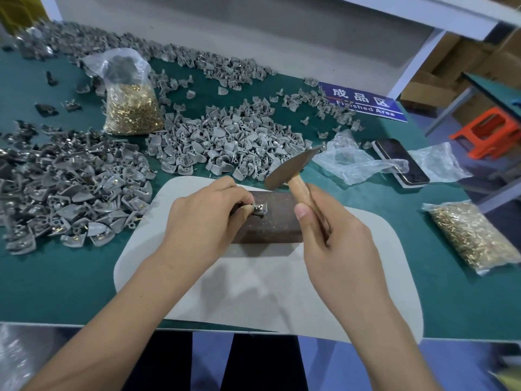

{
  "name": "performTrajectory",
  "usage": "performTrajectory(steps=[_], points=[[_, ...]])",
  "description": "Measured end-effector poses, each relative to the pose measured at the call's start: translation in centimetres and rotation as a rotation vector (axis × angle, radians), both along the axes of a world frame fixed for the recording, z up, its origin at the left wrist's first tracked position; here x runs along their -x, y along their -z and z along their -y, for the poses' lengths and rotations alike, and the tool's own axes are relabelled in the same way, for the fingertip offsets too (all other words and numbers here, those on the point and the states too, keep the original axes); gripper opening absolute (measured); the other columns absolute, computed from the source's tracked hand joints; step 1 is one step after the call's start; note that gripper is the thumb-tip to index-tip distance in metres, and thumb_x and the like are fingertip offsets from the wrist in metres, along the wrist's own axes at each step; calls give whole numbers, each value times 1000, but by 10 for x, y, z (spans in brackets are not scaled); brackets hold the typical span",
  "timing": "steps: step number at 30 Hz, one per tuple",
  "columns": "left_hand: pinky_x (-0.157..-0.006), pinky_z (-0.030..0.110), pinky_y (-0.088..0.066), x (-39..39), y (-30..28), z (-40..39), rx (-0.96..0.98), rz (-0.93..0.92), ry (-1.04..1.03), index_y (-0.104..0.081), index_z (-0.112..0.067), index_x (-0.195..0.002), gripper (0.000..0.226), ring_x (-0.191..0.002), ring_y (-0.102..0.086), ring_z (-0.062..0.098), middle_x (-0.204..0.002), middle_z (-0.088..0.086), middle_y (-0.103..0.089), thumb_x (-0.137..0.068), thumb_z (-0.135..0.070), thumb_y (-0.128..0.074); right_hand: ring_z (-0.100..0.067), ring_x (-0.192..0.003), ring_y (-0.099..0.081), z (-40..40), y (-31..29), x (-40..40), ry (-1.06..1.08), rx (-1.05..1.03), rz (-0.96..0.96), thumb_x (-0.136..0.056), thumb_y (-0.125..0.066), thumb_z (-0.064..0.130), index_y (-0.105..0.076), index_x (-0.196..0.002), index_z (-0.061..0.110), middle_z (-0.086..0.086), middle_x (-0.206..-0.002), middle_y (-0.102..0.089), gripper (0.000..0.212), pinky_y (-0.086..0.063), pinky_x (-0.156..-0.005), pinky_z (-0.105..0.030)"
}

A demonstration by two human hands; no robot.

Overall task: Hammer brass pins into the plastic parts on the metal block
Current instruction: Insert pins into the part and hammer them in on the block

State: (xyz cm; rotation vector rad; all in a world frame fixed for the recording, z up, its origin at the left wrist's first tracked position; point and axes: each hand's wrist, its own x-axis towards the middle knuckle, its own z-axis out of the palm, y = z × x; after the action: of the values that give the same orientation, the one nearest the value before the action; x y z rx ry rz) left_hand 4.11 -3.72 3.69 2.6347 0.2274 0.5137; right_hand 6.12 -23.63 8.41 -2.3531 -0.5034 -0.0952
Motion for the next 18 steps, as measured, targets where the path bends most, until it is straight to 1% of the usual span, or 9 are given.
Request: performTrajectory(steps=[1, 2, 5, 7, 10, 11, 14, 15, 18], points=[[-59, 27, -44, 0, 0, 0, -4, 3, -5, -64, -40, -95, 8, -86, -62, 7, -98, -16, -56, -96, -43, -56, -14, -101, -68, -2, 2, 3, 8, -30, 1, -103, -41, 50, -49, -139, 51, 22, -110, -73, 37, -56, -79, -42], [-59, 27, -44, 0, -1, 0, -5, 1, -8, -64, -40, -95, 8, -86, -62, 6, -98, -16, -56, -96, -43, -57, -18, -101, -69, -3, 5, 5, 9, -28, -9, -103, -41, 50, -49, -140, 50, 17, -109, -74, 37, -56, -79, -43], [-60, 28, -43, 1, -2, 0, -9, -8, -8, -65, -41, -97, 8, -87, -61, 6, -99, -17, -56, -96, -45, -58, -31, -77, -60, 0, 11, 5, -21, 134, -44, -103, -40, 47, -53, -122, 44, 6, -76, -65, 23, -50, -67, -45], [-60, 28, -43, 1, -2, 0, -8, -11, -6, -65, -40, -97, 9, -87, -61, 6, -99, -17, -55, -96, -45, -58, -27, -76, -60, 3, 10, 4, 16, 139, -15, -101, -39, 51, -53, -125, 46, 7, -76, -65, 29, -52, -65, -42], [-62, 29, -46, 1, -3, 0, -4, -17, -9, -65, -41, -95, 10, -86, -61, 7, -98, -16, -55, -96, -45, -56, -18, -84, -65, 2, 9, 7, 59, -34, 29, -103, -40, 50, -49, -139, 49, 14, -97, -74, 38, -53, -69, -39], [-62, 30, -47, 1, -3, 0, -4, -17, -9, -65, -41, -95, 9, -86, -62, 7, -98, -16, -55, -96, -45, -57, -20, -83, -65, 1, 9, 7, 40, -45, 9, -103, -41, 47, -50, -138, 47, 14, -95, -73, 36, -52, -69, -40], [-62, 30, -47, 2, -3, 0, 8, -14, 1, -66, -40, -98, 7, -87, -63, 8, -100, -16, -57, -96, -43, -59, -20, -64, -53, 2, 12, 3, -50, 83, -49, -104, -44, 42, -56, -120, 42, 13, -65, -57, 20, -47, -60, -41], [-63, 31, -47, 2, -4, 0, 12, -16, 6, -66, -40, -98, 7, -87, -63, 8, -100, -16, -57, -96, -43, -59, -15, -62, -51, 3, 12, 1, -51, 77, -50, -104, -45, 42, -56, -120, 43, 15, -64, -57, 19, -47, -59, -38], [-60, 28, -43, 2, -4, 0, 9, -23, 2, -65, -41, -95, 9, -85, -61, 8, -97, -16, -56, -97, -45, -57, -9, -69, -56, 3, 10, 2, 4, -35, 10, -105, -43, 45, -54, -133, 46, 20, -78, -64, 30, -49, -66, -37]])
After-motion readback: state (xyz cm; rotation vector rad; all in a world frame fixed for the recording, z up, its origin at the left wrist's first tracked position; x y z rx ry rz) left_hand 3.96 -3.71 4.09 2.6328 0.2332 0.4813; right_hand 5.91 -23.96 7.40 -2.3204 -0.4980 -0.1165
